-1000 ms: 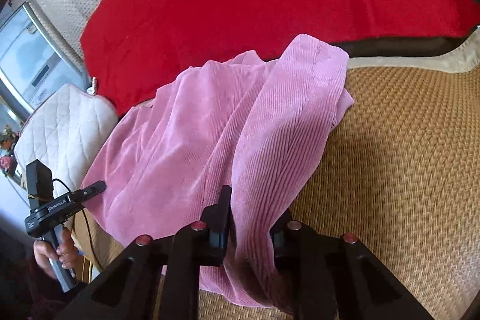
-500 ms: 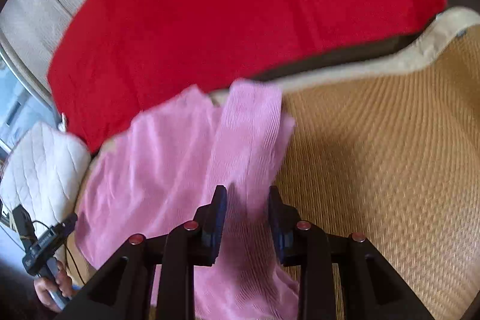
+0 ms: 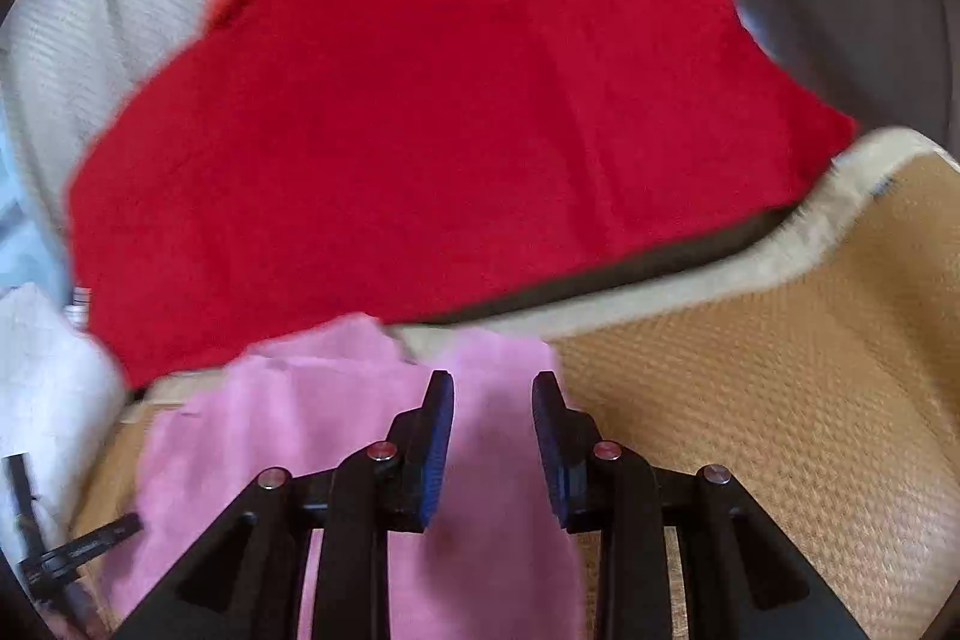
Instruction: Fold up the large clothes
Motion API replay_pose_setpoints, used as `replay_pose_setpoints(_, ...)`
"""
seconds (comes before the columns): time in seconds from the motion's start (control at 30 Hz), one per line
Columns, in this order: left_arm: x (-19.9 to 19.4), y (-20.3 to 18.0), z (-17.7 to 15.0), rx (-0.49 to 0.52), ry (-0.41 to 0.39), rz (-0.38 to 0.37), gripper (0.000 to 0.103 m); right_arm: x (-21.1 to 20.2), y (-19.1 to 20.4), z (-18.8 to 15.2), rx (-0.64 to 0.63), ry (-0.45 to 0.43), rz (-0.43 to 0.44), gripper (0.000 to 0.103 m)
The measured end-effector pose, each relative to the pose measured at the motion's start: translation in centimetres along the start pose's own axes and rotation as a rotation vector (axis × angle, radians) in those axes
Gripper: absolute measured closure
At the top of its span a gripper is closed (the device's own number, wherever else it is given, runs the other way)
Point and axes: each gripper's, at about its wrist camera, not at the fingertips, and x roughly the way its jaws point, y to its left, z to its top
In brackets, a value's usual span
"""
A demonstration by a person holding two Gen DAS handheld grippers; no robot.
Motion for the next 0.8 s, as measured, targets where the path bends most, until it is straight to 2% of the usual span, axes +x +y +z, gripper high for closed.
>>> replay_pose_setpoints(0.03,-0.2,0.3,0.1,-0.01,-0.005,-0.009,0.039,-0.1,0.5,-0.1,-0.017,0.03,0.067,0.072)
replay_pose_setpoints(0.13,-0.3,0.8,-0.2,-0.021,0.0,-0.025,0.039,1.6,1.6,-1.3,-0.029,0.158,0.169,0.072)
replay_pose_setpoints(0.17,-0.4,0.8,-0.3,-0.02,-0.004,-0.029,0.039,2.8,2.0,-2.0,-0.027,0.214,0.167,0.072)
replay_pose_setpoints(0.23,-0.4,0.3,-0.7,0.016,-0.015,-0.011,0.039,5.4,1.9,-3.5,-0.02,0.338,0.108,0.072)
replay_pose_setpoints(0.3,-0.4,-0.1,-0.9,0.058,-0.016,0.019,0.038,7.1,1.3,-4.5,0.006,0.402,0.089,0.073)
replay_pose_setpoints(0.4,-0.2,-0.8,-1.2,0.107,-0.032,0.063,0.038,6.0,1.4,-4.0,-0.01,0.37,0.083,0.073)
replay_pose_setpoints(0.53,-1.0,-2.0,-1.6,0.177,-0.065,0.114,0.038,2.7,3.1,-3.9,-0.077,0.28,0.155,0.073)
replay_pose_setpoints(0.67,-1.3,-2.7,-2.0,0.224,-0.086,0.154,0.038,1.2,5.1,-4.9,-0.113,0.317,0.247,0.073)
replay_pose_setpoints(0.8,-1.3,-2.8,-2.0,0.242,-0.095,0.171,0.038,3.1,5.5,-6.9,-0.149,0.411,0.223,0.056)
